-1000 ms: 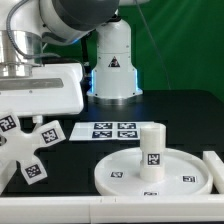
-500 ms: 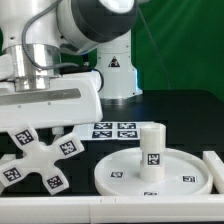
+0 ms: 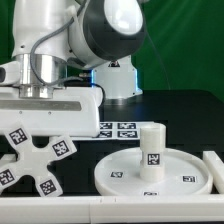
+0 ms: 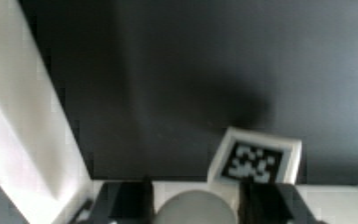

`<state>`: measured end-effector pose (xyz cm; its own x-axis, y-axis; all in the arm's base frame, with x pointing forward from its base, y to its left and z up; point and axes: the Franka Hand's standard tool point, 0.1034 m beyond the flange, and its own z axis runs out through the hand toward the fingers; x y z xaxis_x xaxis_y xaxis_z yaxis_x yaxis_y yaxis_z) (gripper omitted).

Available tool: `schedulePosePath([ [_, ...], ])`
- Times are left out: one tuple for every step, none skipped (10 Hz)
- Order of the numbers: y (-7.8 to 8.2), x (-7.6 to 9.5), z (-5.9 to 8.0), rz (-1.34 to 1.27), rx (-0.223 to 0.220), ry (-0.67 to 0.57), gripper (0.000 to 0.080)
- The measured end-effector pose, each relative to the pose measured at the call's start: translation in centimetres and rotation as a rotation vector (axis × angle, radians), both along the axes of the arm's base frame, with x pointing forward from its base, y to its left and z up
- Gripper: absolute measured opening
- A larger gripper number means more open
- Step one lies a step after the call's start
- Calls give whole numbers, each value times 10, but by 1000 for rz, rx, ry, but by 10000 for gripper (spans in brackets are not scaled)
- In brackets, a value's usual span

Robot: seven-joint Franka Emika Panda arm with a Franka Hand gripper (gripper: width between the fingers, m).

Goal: Assemble round table

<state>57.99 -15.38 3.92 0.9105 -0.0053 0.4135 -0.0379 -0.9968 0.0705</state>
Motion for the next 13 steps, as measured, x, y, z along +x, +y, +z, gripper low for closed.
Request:
schedulePosePath([
  [0, -3, -3, -4, 4, 5, 225],
  [0, -1, -2, -6, 6, 3, 225],
  [0, 0, -3, -8, 7, 3, 320],
  [0, 0, -3, -9, 8, 4, 458],
  [0, 0, -3, -11, 9, 4, 581],
  [0, 0, -4, -15, 11, 4, 581],
  [1, 0, -2, -23, 22, 6, 635],
  [6, -4, 8, -31, 69, 24, 646],
  [7, -12, 20, -41, 78, 27, 646],
  [9, -19, 26, -52, 88, 33, 649],
  [12, -22, 34, -54, 103, 36, 649],
  [14, -22, 43, -59, 111, 31, 649],
  [13, -20, 53, -57, 117, 25, 649],
])
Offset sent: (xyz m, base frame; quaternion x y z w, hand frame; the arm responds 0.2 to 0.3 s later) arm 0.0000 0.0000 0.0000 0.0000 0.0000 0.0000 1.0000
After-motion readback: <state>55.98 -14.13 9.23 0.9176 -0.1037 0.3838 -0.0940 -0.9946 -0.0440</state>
